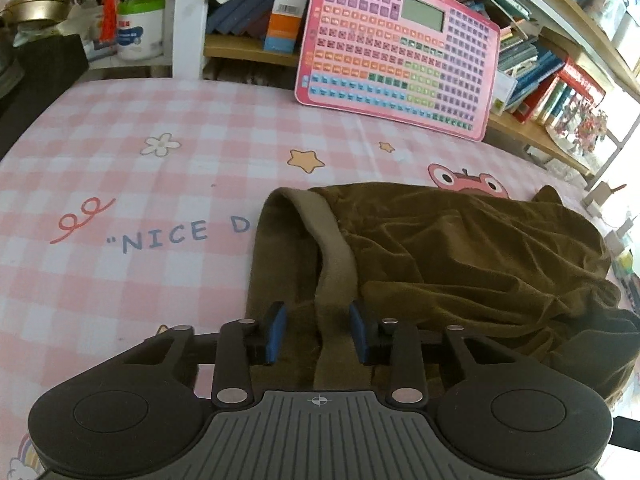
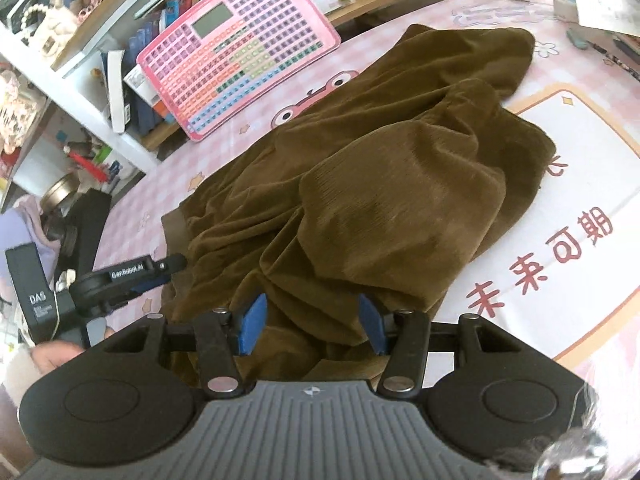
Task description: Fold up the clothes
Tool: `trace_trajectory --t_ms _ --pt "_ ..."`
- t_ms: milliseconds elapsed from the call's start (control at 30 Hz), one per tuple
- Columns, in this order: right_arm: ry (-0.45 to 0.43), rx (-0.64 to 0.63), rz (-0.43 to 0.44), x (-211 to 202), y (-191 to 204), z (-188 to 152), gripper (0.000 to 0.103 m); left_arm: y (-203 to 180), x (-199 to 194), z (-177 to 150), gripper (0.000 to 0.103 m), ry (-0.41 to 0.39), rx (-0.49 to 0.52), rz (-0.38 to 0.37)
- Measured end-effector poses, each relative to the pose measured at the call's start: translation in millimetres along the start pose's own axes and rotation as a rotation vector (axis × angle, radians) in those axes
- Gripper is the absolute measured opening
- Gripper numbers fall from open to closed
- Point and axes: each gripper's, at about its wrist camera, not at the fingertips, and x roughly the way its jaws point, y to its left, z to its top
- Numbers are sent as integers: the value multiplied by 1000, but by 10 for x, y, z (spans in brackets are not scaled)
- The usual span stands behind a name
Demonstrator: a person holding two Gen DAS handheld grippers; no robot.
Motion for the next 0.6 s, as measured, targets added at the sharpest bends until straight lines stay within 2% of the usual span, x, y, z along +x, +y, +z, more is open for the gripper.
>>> trace_trajectory --t_ms 100,167,367,433,500,600 --pt "-7 9 8 -8 -17 5 50 -87 -118 -10 22 -11 21 -60" --pt "0 15 14 17 -16 3 49 -145 -154 -39 22 -17 60 -57" --pt "22 4 26 82 13 12 49 10 -61 -63 22 23 14 -54" --pt "24 3 23 86 10 21 49 67 -58 -65 10 16 -26 -94" --pt "19 6 22 76 -2 37 49 77 -134 -55 1 -8 -54 -142" --pt "5 7 18 54 -20 64 49 8 -379 -14 1 -90 -47 -177"
